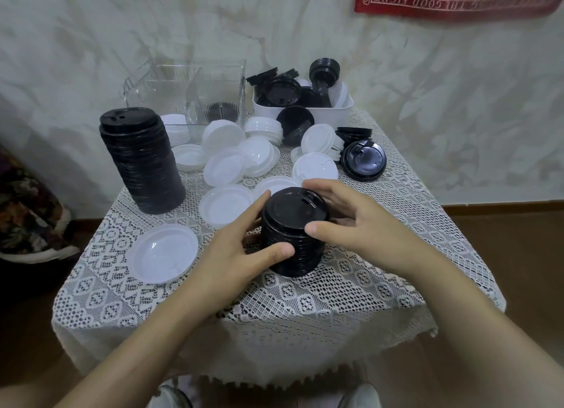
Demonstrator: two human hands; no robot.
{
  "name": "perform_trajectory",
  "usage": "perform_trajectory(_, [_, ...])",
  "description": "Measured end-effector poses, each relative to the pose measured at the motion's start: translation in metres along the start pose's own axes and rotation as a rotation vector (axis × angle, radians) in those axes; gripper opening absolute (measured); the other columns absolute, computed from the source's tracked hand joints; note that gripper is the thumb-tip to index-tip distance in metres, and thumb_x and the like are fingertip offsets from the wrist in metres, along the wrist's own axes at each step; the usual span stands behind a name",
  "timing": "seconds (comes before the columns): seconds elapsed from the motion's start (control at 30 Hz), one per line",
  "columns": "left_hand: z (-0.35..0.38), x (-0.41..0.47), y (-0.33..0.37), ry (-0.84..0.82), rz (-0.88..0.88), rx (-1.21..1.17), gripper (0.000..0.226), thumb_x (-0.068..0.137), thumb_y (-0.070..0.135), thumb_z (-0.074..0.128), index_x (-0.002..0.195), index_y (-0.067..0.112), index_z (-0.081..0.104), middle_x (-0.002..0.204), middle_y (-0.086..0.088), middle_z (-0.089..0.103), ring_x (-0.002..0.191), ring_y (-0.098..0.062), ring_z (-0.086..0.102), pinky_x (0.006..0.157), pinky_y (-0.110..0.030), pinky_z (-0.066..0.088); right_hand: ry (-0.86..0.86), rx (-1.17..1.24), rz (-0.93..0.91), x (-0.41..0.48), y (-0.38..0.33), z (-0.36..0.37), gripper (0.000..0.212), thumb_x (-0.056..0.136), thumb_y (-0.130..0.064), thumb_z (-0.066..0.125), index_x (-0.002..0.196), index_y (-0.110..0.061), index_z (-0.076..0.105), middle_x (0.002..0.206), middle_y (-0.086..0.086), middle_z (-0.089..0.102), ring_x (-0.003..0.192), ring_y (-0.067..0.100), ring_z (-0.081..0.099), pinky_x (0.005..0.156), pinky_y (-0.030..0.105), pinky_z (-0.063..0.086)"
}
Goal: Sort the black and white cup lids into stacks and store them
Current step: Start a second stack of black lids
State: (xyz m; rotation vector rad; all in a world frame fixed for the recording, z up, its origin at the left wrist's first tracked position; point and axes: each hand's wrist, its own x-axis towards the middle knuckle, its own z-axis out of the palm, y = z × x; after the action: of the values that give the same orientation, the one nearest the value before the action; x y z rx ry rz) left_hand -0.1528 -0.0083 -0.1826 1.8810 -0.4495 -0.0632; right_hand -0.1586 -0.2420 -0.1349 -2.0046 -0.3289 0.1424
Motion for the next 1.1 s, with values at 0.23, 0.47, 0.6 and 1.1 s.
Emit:
perform_trajectory(0.23, [0.001, 0.002, 0.002, -0.051, 0.043, -0.02, 0.075, 0.083, 0.045, 0.078, 0.151, 0.037, 0.047, 0.14, 0.016, 0.064, 0.134, -0.005, 0.057, 0.11, -0.038, 0.048, 0.072, -0.052, -0.017, -0.002, -0.003, -0.005, 0.064, 0.083, -0.024, 0.086, 0.139, -0.039, 0.059, 0.13, -0.015, 0.066, 0.119, -0.001, 0.064, 0.108, 0.031, 0.051])
perform_trajectory(0.47, [-0.001, 0.002, 0.001, -0.048, 0.075, 0.001, 0.061, 0.087, 0.037, 0.077, 0.143, 0.043, 0.052, 0.137, 0.018, 0.066, 0.132, -0.006, 0.058, 0.109, -0.037, 0.048, 0.075, -0.131, -0.044, 0.001, -0.004, -0.001, 0.079, 0.068, -0.059, 0.08, 0.141, -0.036, 0.059, 0.134, -0.019, 0.059, 0.129, 0.003, 0.057, 0.11, 0.04, 0.049])
perform_trajectory(0.6, [0.0, 0.0, 0.001, -0.002, 0.09, 0.021, 0.059, 0.082, 0.047, 0.077, 0.136, 0.056, 0.055, 0.134, 0.018, 0.067, 0.129, -0.007, 0.06, 0.11, -0.047, 0.048, 0.066, -0.181, -0.046, 0.002, -0.004, -0.001, 0.083, 0.064, -0.066, 0.075, 0.141, -0.039, 0.058, 0.131, -0.021, 0.059, 0.128, 0.004, 0.056, 0.11, 0.042, 0.048])
perform_trajectory(1.1, [-0.002, 0.002, 0.003, -0.01, 0.084, 0.061, 0.06, 0.08, 0.038, 0.082, 0.132, 0.053, 0.057, 0.126, 0.023, 0.07, 0.124, -0.001, 0.062, 0.104, -0.032, 0.05, 0.18, -0.351, -0.107, -0.01, -0.018, 0.001, 0.051, 0.07, -0.057, 0.082, 0.113, -0.049, 0.055, 0.116, -0.019, 0.069, 0.1, 0.014, 0.07, 0.093, 0.043, 0.053])
